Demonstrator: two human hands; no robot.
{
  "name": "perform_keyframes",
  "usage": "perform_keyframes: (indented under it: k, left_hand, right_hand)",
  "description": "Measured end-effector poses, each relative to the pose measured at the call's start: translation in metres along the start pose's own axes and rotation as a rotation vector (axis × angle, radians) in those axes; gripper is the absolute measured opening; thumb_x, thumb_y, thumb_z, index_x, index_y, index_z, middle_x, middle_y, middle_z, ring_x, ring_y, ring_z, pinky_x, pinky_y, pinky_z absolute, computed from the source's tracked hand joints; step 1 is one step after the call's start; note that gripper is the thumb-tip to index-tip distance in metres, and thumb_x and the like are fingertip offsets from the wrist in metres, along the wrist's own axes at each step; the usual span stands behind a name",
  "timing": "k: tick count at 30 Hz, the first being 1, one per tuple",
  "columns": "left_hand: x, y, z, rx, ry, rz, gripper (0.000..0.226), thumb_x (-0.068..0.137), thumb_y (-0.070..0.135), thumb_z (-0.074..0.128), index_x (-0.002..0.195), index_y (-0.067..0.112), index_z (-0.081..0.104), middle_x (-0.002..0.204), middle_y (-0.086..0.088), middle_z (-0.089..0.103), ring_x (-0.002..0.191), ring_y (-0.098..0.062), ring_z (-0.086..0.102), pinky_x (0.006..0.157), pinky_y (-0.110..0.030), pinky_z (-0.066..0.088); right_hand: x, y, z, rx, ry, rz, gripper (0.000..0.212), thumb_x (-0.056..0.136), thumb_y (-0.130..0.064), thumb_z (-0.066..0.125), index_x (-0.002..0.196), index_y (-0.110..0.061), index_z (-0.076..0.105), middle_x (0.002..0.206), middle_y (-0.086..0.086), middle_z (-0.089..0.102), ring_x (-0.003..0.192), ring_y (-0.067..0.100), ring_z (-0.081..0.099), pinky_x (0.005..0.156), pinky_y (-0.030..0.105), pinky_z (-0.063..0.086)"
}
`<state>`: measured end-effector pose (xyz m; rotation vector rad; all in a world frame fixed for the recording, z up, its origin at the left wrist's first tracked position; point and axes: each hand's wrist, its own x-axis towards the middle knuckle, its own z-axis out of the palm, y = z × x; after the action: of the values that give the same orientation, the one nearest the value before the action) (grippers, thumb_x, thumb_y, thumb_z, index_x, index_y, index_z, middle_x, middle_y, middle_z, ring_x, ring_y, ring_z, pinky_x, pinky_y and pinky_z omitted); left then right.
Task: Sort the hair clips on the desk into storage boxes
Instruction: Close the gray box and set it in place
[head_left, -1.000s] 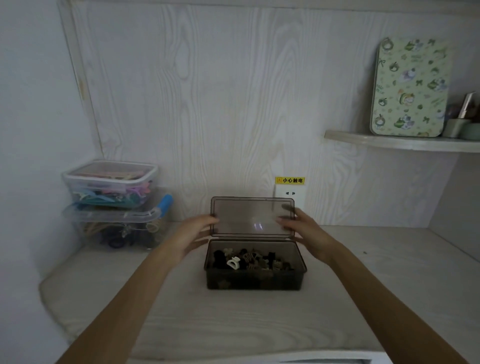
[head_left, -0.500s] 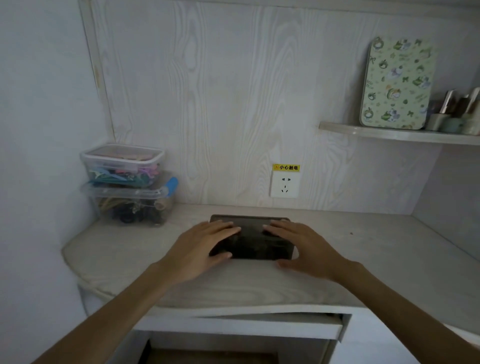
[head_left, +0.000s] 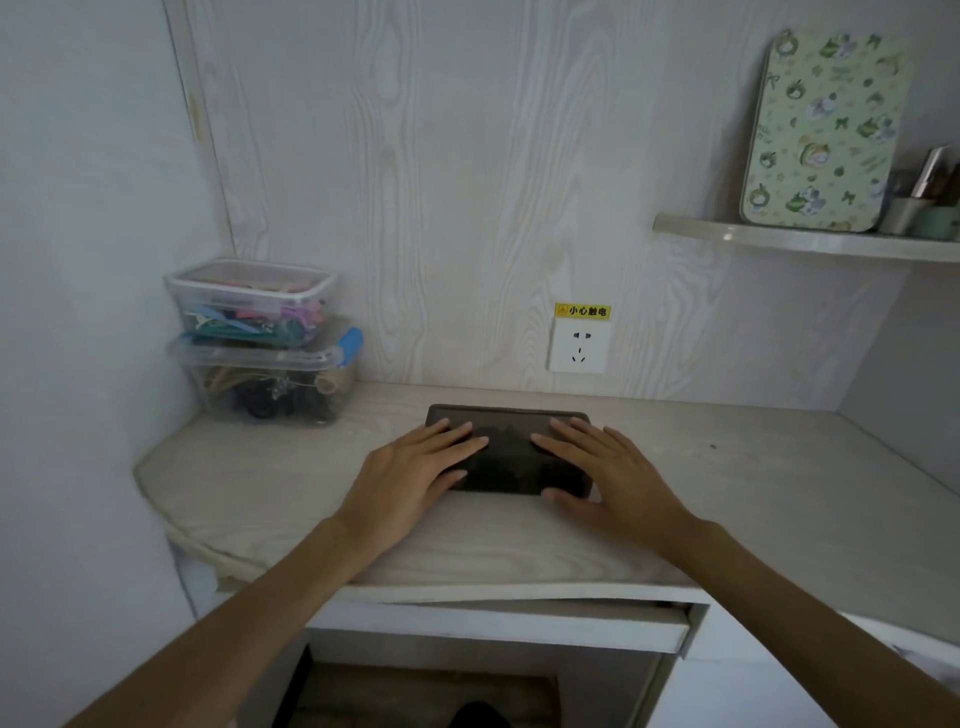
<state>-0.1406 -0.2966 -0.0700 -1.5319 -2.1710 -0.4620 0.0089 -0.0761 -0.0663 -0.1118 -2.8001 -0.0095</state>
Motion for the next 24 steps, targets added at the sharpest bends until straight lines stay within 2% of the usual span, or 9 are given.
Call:
perform_keyframes:
  k: [3, 6, 8, 11, 13, 16, 18, 21, 24]
  left_hand:
    - [0.0, 0.0, -0.001, -0.064, -0.044, -0.045, 0.046, 0.093, 0.04, 0.041, 0.138, 0.039, 0.036, 0.147, 0.012, 0.037, 0.138, -0.009, 0.033, 0.108, -0.03, 0.039]
    - [-0.004, 0.008, -0.005, -0.102, -0.164, -0.143, 0.063, 0.092, 0.043, 0.048, 0.146, 0.038, 0.015, 0.157, 0.009, 0.008, 0.146, -0.01, 0.007, 0.118, -0.036, 0.023]
    - [-0.011, 0.024, -0.008, -0.257, -0.162, -0.336, 0.083, 0.087, 0.048, 0.054, 0.149, 0.028, 0.003, 0.159, 0.003, 0.001, 0.146, -0.016, 0.004, 0.119, -0.036, 0.017]
    - [-0.012, 0.038, -0.013, -0.63, -0.113, -0.743, 0.069, 0.09, 0.045, 0.052, 0.144, 0.011, 0.024, 0.149, -0.006, 0.035, 0.135, -0.021, 0.036, 0.106, -0.031, 0.032]
    - [-0.008, 0.035, -0.012, -0.694, -0.146, -0.812, 0.049, 0.094, 0.042, 0.047, 0.134, 0.014, 0.044, 0.134, -0.006, 0.054, 0.116, -0.019, 0.053, 0.094, -0.03, 0.041]
    - [-0.001, 0.025, -0.022, -0.68, -0.073, -0.825, 0.032, 0.095, 0.039, 0.045, 0.114, 0.018, 0.06, 0.109, -0.002, 0.066, 0.098, -0.018, 0.06, 0.074, -0.026, 0.039]
    - [0.007, 0.011, -0.037, -0.636, 0.022, -0.841, 0.03, 0.094, 0.038, 0.047, 0.107, 0.017, 0.064, 0.099, -0.004, 0.067, 0.094, -0.021, 0.062, 0.071, -0.027, 0.039]
    - [0.024, -0.024, -0.071, -0.636, 0.216, -0.806, 0.027, 0.092, 0.034, 0.052, 0.109, 0.019, 0.065, 0.1, -0.004, 0.07, 0.1, -0.024, 0.064, 0.082, -0.033, 0.047]
    - [0.042, -0.061, -0.111, -0.564, 0.363, -0.735, 0.032, 0.091, 0.031, 0.054, 0.119, 0.016, 0.06, 0.113, -0.005, 0.067, 0.106, -0.022, 0.06, 0.083, -0.028, 0.042]
  right_hand:
    - [0.003, -0.007, -0.007, 0.294, -0.038, 0.113, 0.063, 0.085, -0.071, 0.015, 0.138, -0.041, 0.032, 0.154, -0.009, 0.023, 0.143, 0.009, 0.01, 0.114, 0.03, 0.006]
    - [0.003, -0.015, -0.014, 0.634, -0.019, 0.269, 0.039, 0.099, -0.034, 0.031, 0.138, -0.032, 0.036, 0.154, -0.006, 0.021, 0.144, 0.012, 0.011, 0.111, 0.025, 0.009]
    - [0.0, -0.022, -0.016, 0.817, 0.099, 0.441, 0.047, 0.097, -0.025, 0.041, 0.143, -0.026, 0.028, 0.154, -0.001, 0.021, 0.142, 0.017, 0.018, 0.111, 0.028, 0.018]
    - [0.002, -0.033, -0.019, 1.035, 0.095, 0.784, 0.054, 0.097, -0.03, 0.042, 0.145, -0.013, 0.022, 0.149, 0.009, 0.031, 0.135, 0.026, 0.032, 0.108, 0.037, 0.029]
    - [0.009, -0.039, -0.017, 1.072, 0.01, 0.892, 0.05, 0.099, -0.03, 0.037, 0.141, -0.005, 0.029, 0.14, 0.015, 0.041, 0.127, 0.029, 0.04, 0.104, 0.036, 0.032]
    - [0.021, -0.049, -0.021, 1.063, 0.018, 0.885, 0.043, 0.099, -0.03, 0.035, 0.132, -0.003, 0.041, 0.134, 0.016, 0.047, 0.122, 0.03, 0.045, 0.105, 0.038, 0.035]
    - [0.036, -0.056, -0.031, 1.068, 0.068, 0.822, 0.035, 0.099, -0.032, 0.036, 0.118, -0.007, 0.05, 0.124, 0.017, 0.054, 0.113, 0.029, 0.052, 0.104, 0.04, 0.039]
    - [0.074, -0.074, -0.057, 1.11, 0.141, 0.685, 0.036, 0.097, -0.036, 0.038, 0.117, -0.01, 0.055, 0.107, 0.01, 0.059, 0.103, 0.024, 0.055, 0.1, 0.037, 0.041]
    - [0.123, -0.099, -0.083, 1.118, 0.207, 0.522, 0.039, 0.097, -0.037, 0.038, 0.121, -0.012, 0.055, 0.108, 0.006, 0.058, 0.104, 0.023, 0.055, 0.097, 0.035, 0.043]
